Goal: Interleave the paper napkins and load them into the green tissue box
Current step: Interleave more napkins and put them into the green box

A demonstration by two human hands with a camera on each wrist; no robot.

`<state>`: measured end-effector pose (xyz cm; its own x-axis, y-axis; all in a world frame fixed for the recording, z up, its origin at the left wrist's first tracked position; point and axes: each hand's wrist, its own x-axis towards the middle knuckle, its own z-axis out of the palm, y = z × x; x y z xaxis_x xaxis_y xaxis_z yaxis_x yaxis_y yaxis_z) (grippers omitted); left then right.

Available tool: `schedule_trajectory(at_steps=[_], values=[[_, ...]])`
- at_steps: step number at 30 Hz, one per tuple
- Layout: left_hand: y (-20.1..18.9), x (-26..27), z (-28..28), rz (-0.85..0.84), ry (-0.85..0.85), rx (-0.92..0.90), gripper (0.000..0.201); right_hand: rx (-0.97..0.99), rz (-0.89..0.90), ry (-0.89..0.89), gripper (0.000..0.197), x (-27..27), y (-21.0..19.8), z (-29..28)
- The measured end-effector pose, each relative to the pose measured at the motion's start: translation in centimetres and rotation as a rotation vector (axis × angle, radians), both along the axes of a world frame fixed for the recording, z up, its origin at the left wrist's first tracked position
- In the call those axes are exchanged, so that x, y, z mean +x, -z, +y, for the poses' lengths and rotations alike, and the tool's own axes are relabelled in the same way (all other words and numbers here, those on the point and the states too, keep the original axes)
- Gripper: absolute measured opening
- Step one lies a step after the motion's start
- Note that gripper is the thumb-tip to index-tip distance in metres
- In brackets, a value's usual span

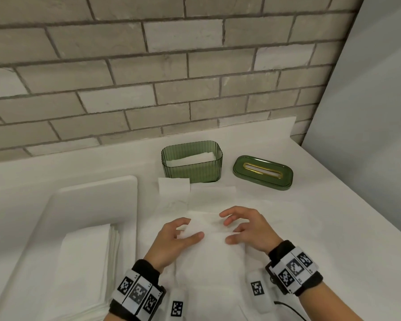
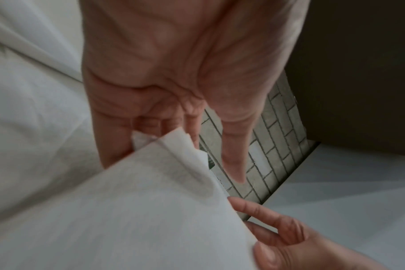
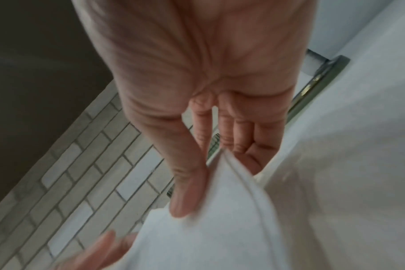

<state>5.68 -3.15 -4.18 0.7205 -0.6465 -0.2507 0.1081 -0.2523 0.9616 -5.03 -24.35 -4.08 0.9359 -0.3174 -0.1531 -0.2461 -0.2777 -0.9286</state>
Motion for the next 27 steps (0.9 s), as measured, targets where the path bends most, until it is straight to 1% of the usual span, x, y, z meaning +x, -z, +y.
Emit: schedule_trajectory(at_steps=[6,7,8,11,13,14,15,17,18,19,20,22,23,25,26,27], values=[[0.7,-0.1,0.3,0.039,-0.017,0.002,0.048,0.149,-0.017,0.056,0.043,-0.8,0.4,-0.2],[0.9,-0.1,0.2,0.055,-0.023,-0.004,0.049,0.183,-0.026,0.076,0.041,-1.1,0.4,-0.1],[1.1,-0.2,0.2,0.057,-0.027,-0.014,0.045,0.216,-0.036,0.099,0.039,-1.4,0.5,-0.1],[1.1,-0.6,0.0,-0.003,-0.03,-0.017,0.019,0.264,-0.039,0.137,0.038,-2.2,0.7,0.0],[1.2,-0.7,-0.2,-0.05,-0.068,-0.004,0.013,0.196,-0.02,0.112,0.046,-2.5,0.9,0.2],[0.8,-0.9,-0.3,-0.08,-0.095,-0.001,0.012,0.133,-0.007,0.086,0.055,-2.5,0.9,0.4],[0.3,-1.0,-0.5,-0.113,-0.112,0.002,0.014,0.056,0.014,0.053,0.065,-2.5,0.8,0.5],[-0.5,-0.7,-0.6,-0.161,-0.077,-0.011,0.023,-0.078,0.035,-0.015,0.083,-2.2,0.3,0.9],[-1.0,-0.5,-0.7,-0.169,-0.048,-0.037,0.025,-0.112,0.02,-0.041,0.083,-2.0,0.1,1.1],[-1.6,-0.5,-0.8,-0.17,-0.031,-0.088,0.024,-0.11,0.003,-0.056,0.075,-1.7,-0.2,1.2],[-2.0,-0.5,-0.8,-0.143,-0.036,-0.16,0.023,-0.055,-0.02,-0.054,0.062,-1.4,-0.5,1.3],[-2.8,-0.3,-1.0,0.001,-0.142,-0.31,0.031,0.166,-0.1,-0.001,0.042,-1.0,-1.1,1.7],[-3.1,-0.3,-1.1,0.087,-0.188,-0.372,0.035,0.269,-0.145,0.05,0.037,-0.8,-1.4,2.0],[-3.3,-0.8,-1.3,0.203,-0.183,-0.448,0.039,0.367,-0.267,0.158,0.03,-0.3,-1.7,2.6],[-3.1,-1.2,-1.4,0.213,-0.17,-0.457,0.041,0.37,-0.327,0.199,0.028,0.0,-1.8,3.0],[-3.0,-1.6,-1.6,0.19,-0.173,-0.448,0.042,0.364,-0.379,0.234,0.028,0.4,-1.7,3.3]])
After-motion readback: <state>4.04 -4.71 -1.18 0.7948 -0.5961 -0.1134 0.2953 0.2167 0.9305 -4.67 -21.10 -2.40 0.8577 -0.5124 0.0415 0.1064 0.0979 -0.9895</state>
